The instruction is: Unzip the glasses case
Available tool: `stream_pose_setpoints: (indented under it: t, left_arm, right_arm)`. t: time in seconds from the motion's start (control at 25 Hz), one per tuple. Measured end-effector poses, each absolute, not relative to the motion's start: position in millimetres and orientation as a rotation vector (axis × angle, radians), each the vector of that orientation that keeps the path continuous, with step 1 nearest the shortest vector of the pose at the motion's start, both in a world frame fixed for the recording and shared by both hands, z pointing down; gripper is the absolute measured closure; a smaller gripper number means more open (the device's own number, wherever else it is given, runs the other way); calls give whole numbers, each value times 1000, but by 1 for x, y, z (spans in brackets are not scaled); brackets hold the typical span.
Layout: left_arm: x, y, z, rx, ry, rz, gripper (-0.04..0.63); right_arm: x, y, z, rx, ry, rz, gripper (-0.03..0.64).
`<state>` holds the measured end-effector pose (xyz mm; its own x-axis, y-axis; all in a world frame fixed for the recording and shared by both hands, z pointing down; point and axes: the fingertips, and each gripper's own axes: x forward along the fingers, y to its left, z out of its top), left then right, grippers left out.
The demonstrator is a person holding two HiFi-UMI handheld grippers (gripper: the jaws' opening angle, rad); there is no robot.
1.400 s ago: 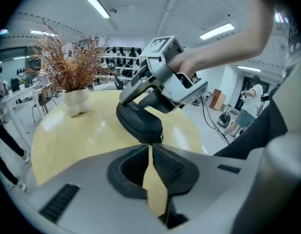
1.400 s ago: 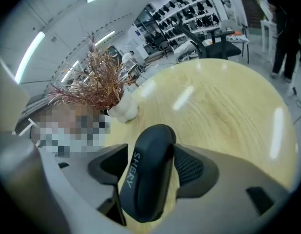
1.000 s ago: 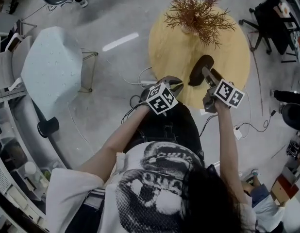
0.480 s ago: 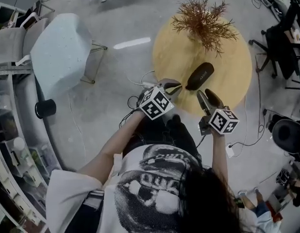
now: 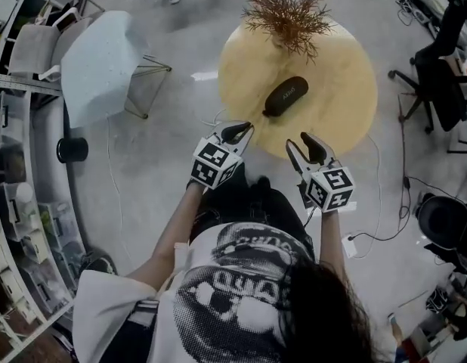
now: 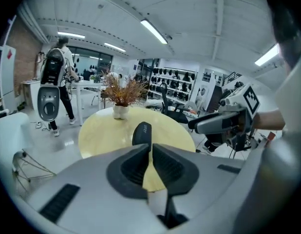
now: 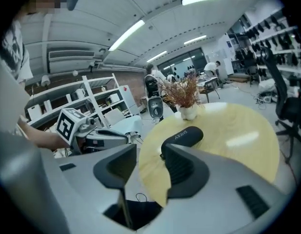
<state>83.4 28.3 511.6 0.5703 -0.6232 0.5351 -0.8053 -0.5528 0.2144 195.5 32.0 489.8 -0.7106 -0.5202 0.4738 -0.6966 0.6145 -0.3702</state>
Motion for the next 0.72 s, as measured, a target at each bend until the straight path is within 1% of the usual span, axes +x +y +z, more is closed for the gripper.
stream_pose_setpoints:
  t: [0.08,0.24,0.48,0.52,0.6,0.72]
  left_arm:
    - [91,43,504,2348,-1197,537,578]
    - [104,69,487,2337,-1263,516,578]
    - [111,99,466,2354,-1294,533,578]
    - [110,102,463,2351,-1306,528,578]
    - [107,106,456,2341,-1334,510,580]
    - [105,112,450,2324,-1366,489,580]
  right_arm:
    - [200,47,486,924,-2542,719,431]
    - [198,73,474,841,-2598,646,456]
    - [191,97,463,781,-2655,585,530]
    - [190,100,462,778,-2660,574,548]
    - [188,103,460,779,-2671,568,610]
    - [185,108,459,754,-2689,585,620]
